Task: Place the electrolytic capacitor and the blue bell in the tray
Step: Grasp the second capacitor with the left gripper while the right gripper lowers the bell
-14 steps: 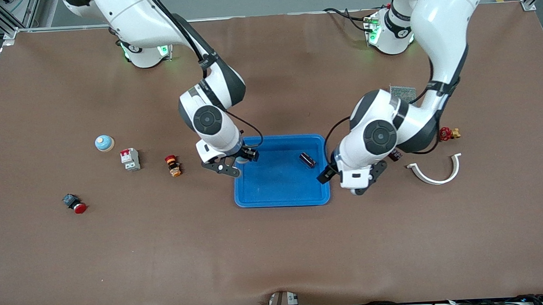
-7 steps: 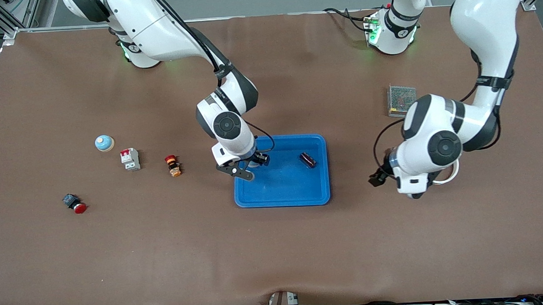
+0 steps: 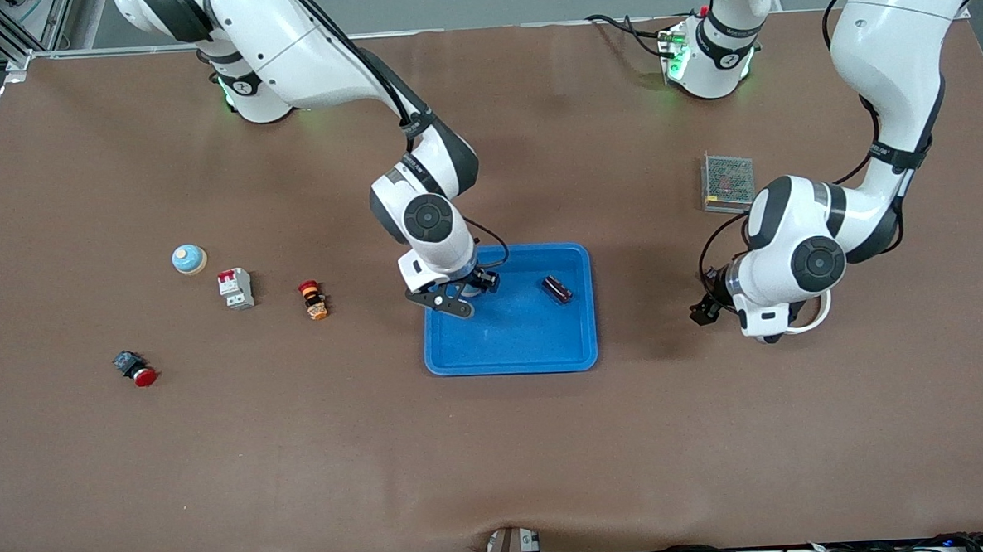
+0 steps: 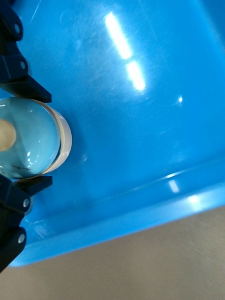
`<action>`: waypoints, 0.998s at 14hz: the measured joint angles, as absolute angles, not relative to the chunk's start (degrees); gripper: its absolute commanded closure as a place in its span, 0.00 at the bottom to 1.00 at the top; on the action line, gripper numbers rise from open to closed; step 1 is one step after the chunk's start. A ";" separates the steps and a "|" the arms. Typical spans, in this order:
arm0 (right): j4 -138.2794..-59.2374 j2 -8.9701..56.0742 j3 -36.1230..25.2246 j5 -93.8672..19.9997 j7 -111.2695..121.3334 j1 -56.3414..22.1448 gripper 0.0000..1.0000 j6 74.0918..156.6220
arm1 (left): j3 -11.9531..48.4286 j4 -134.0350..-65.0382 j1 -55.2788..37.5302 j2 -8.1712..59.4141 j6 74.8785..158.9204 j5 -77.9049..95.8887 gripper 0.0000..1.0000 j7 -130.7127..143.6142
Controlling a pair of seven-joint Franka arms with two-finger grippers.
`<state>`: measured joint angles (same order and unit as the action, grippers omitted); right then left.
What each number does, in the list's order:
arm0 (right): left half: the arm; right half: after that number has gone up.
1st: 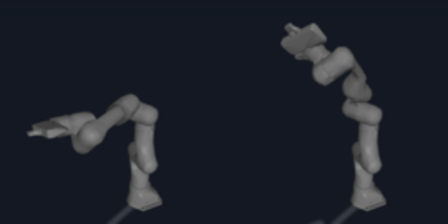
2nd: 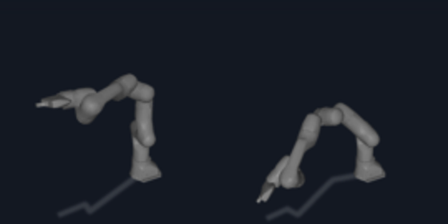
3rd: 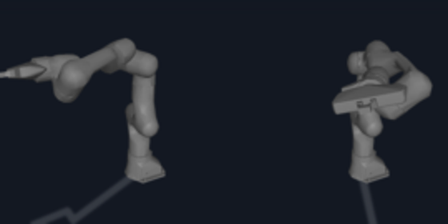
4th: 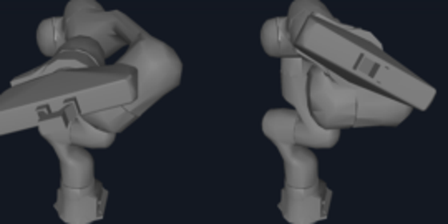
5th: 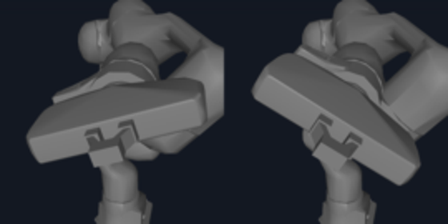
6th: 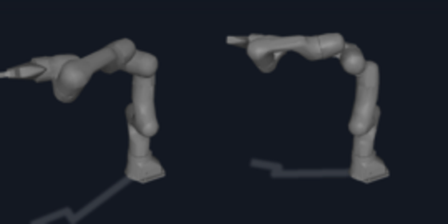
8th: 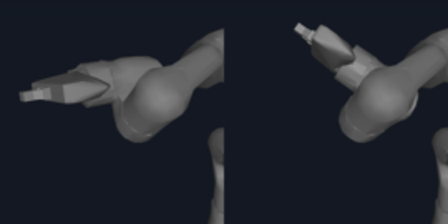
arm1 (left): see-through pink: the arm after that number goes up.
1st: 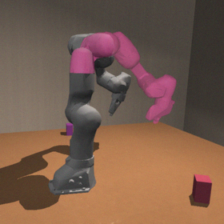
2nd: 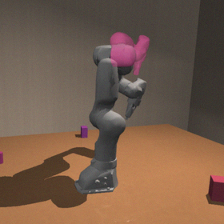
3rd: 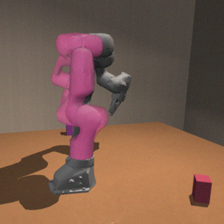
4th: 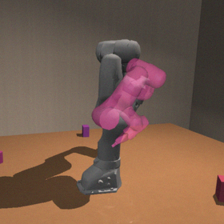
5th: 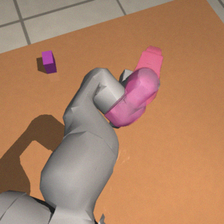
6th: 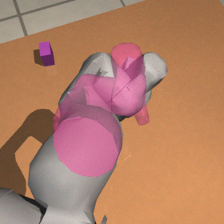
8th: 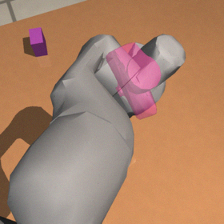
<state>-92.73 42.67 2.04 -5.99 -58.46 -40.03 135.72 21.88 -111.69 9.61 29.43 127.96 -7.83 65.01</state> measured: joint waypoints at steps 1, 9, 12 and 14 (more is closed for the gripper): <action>-92.73 43.13 1.98 -5.37 -58.77 -40.32 1.00 135.87 | 21.88 -112.80 9.74 29.42 128.79 -7.84 0.13 65.01; -92.66 43.67 1.89 -4.27 -60.09 -40.52 0.00 136.08 | 21.85 -117.17 11.95 29.38 130.98 -10.81 0.33 65.01; -92.66 43.74 1.75 -3.95 -63.44 -40.52 0.00 136.98 | 21.85 -117.52 12.21 29.38 130.99 -11.03 0.51 65.01; -92.66 43.90 1.61 -3.48 -63.88 -40.51 0.00 137.35 | 21.86 -117.66 12.21 29.38 130.99 -11.03 0.72 65.01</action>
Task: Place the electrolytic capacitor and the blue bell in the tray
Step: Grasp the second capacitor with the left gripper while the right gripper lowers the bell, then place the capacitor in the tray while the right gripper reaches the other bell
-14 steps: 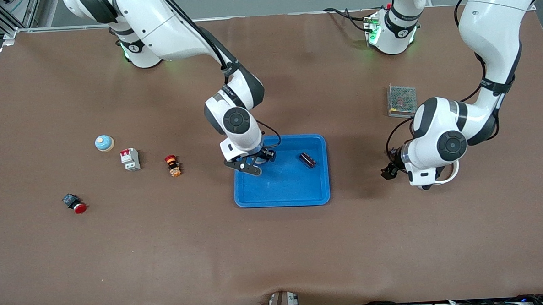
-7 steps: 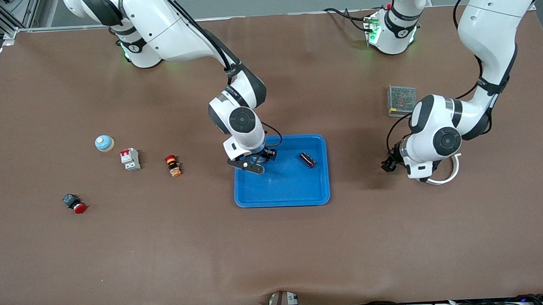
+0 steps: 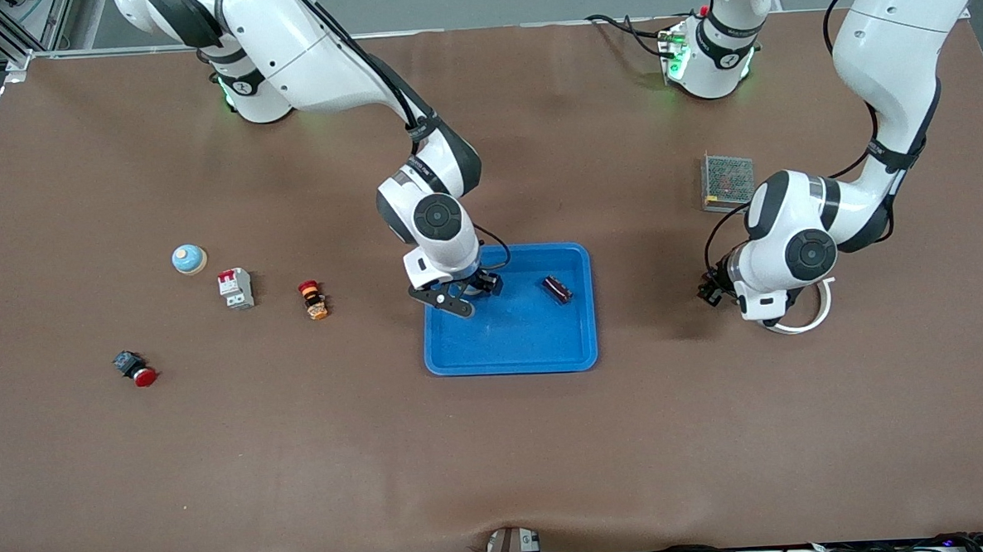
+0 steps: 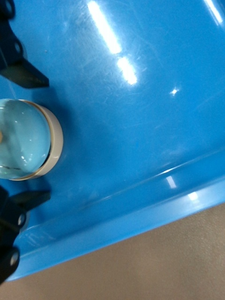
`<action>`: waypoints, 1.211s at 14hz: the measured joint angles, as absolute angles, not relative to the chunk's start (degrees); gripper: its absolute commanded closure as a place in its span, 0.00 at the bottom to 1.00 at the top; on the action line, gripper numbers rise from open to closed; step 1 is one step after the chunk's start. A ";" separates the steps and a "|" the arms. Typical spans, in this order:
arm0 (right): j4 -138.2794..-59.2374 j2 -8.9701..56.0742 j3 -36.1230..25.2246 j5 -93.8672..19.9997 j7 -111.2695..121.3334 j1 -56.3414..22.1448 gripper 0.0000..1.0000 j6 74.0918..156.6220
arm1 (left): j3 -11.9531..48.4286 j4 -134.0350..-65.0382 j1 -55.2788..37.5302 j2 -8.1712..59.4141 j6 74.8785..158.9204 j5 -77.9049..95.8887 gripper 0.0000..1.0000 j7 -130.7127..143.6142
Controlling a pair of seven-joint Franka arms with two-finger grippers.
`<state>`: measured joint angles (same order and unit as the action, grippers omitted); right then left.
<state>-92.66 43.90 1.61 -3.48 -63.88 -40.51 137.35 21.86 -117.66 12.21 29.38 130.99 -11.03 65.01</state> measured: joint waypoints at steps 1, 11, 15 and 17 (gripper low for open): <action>-92.66 43.90 1.58 -3.44 -63.88 -40.51 0.00 137.37 | 21.87 -117.73 12.21 29.38 130.99 -11.03 0.82 65.01; -89.67 42.80 0.85 -3.19 -60.79 -39.84 0.00 131.41 | 24.90 -112.27 11.12 29.41 129.24 -11.05 1.00 68.82; -84.78 40.10 0.69 -3.19 -58.93 -37.71 0.00 121.23 | 25.60 -102.15 4.01 31.28 122.34 -10.72 1.00 80.44; -83.79 38.81 0.54 -3.17 -58.90 -36.38 0.00 120.04 | 25.61 -97.13 0.45 34.29 122.19 -8.75 1.00 85.48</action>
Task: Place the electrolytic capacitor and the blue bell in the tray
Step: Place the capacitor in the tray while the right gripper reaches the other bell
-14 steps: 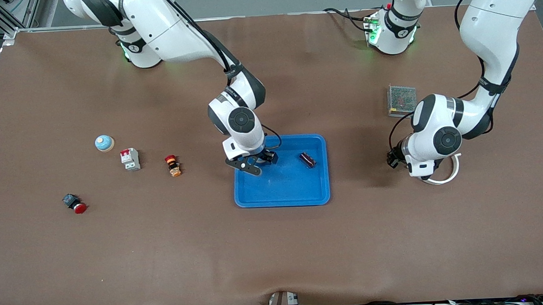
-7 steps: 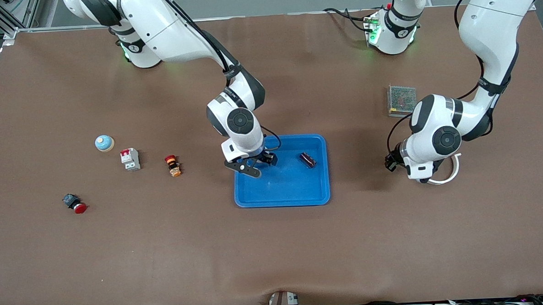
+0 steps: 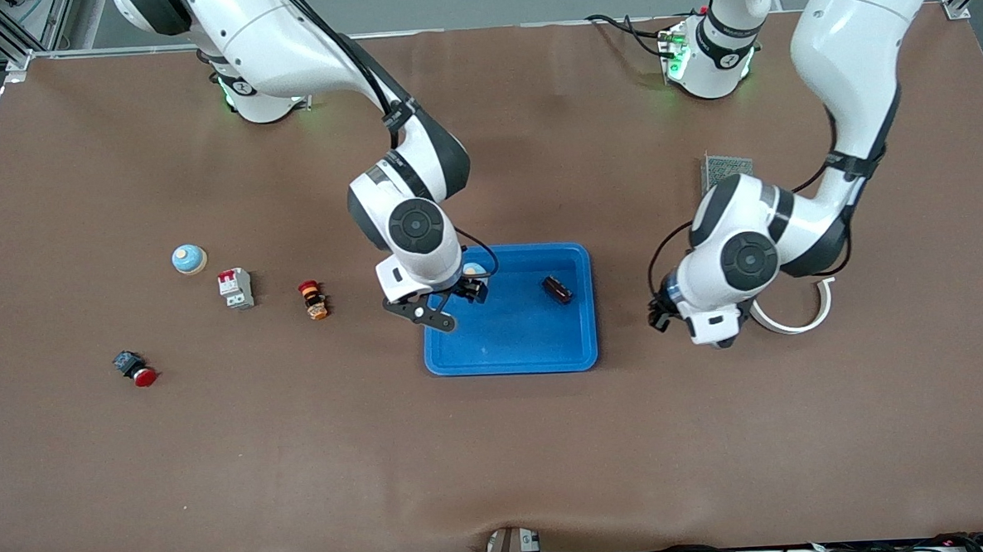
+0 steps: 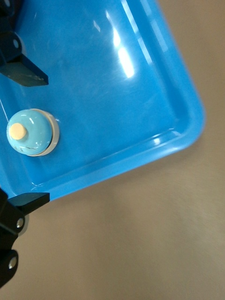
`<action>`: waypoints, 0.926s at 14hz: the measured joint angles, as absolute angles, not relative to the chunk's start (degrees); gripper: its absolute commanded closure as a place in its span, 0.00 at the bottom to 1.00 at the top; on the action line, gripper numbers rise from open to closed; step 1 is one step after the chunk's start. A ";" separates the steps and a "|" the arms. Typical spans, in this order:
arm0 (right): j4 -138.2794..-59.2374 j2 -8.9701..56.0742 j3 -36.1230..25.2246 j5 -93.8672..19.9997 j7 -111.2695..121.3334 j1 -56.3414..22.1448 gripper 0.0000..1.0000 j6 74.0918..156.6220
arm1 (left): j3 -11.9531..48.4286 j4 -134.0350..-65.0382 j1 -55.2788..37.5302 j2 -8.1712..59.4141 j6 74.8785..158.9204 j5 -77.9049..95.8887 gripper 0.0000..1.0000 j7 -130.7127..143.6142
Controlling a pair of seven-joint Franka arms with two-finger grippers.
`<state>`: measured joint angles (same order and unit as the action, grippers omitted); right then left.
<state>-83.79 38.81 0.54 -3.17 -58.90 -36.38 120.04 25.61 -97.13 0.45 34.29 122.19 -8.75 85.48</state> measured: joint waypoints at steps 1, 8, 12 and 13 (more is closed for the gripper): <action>-83.67 38.13 0.41 -2.99 -58.08 -35.40 0.00 119.83 | 25.60 -94.55 -0.85 36.01 122.19 -7.59 1.00 86.91; -84.65 33.16 -0.21 -1.99 -40.34 -22.79 0.00 112.93 | 25.47 -82.46 -9.48 44.88 122.38 -5.40 1.00 97.57; -88.35 32.23 -0.25 -1.95 -29.63 -15.96 0.00 113.21 | 25.30 -81.63 -11.48 47.97 127.20 -5.39 1.00 100.58; -89.60 31.62 -0.25 -1.58 -27.87 -14.78 0.00 113.62 | 25.25 -81.60 -11.68 48.85 128.51 -5.39 1.00 101.22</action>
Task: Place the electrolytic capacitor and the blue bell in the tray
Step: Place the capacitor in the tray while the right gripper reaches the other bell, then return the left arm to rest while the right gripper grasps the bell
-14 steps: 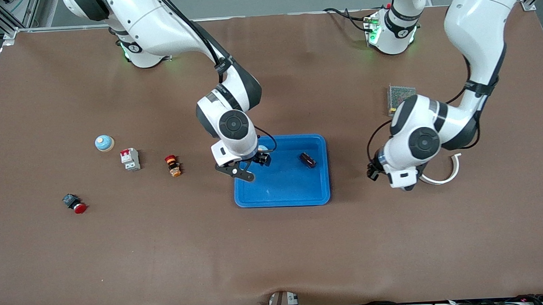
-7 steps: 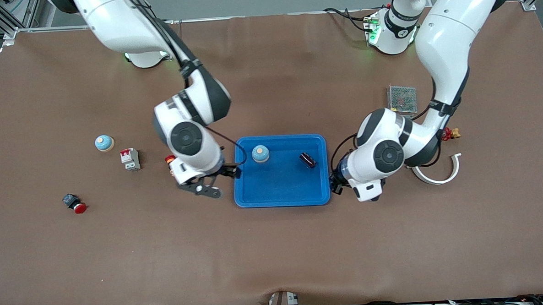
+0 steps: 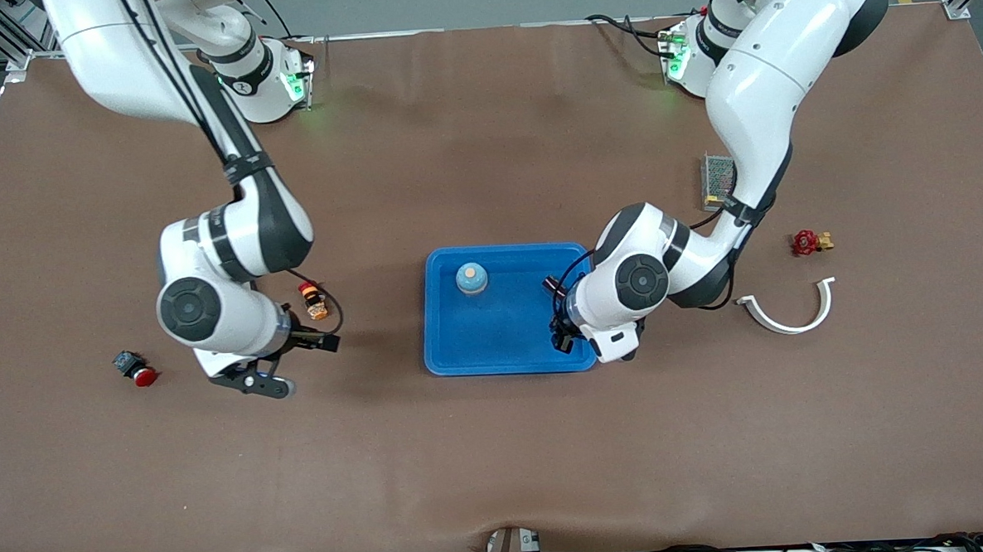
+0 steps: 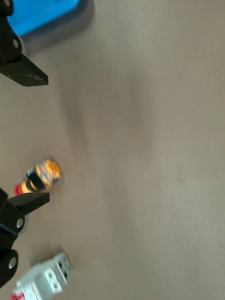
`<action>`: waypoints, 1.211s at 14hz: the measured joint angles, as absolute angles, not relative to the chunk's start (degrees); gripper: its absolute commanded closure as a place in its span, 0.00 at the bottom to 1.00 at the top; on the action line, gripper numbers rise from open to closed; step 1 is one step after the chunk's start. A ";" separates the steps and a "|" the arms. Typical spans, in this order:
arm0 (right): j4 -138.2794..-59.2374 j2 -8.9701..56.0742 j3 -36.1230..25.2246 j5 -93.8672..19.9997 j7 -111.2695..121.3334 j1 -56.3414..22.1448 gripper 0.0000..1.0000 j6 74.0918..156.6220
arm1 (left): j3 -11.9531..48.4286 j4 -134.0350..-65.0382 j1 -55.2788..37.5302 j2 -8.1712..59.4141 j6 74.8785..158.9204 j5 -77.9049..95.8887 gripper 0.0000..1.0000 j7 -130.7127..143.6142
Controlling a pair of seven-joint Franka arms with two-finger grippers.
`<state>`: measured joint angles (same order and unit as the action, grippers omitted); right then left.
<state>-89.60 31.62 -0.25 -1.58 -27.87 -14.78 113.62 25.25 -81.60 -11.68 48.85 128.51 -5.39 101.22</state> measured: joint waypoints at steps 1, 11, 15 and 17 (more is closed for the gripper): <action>-91.12 30.78 -0.26 -0.58 -26.66 -13.78 0.00 114.48 | 25.18 -81.56 -11.76 49.64 129.19 -5.39 1.00 101.47; -113.41 19.04 -0.22 1.91 -20.32 -8.82 0.00 130.25 | 24.97 -80.99 -11.75 51.42 129.75 -5.40 0.00 103.32; -120.91 15.35 -0.22 1.97 -10.86 -3.45 0.00 136.21 | 24.97 -78.99 -11.25 49.14 129.09 -5.58 0.00 103.30; -124.16 14.35 -0.18 1.99 -7.40 -1.07 0.00 138.87 | 24.97 -78.61 -10.71 46.29 126.00 -6.68 0.00 103.17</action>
<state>-124.16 14.35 -0.18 1.99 -7.40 -1.07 138.87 24.97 -78.61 -10.71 46.29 126.00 -6.68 103.17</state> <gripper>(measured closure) 0.000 0.000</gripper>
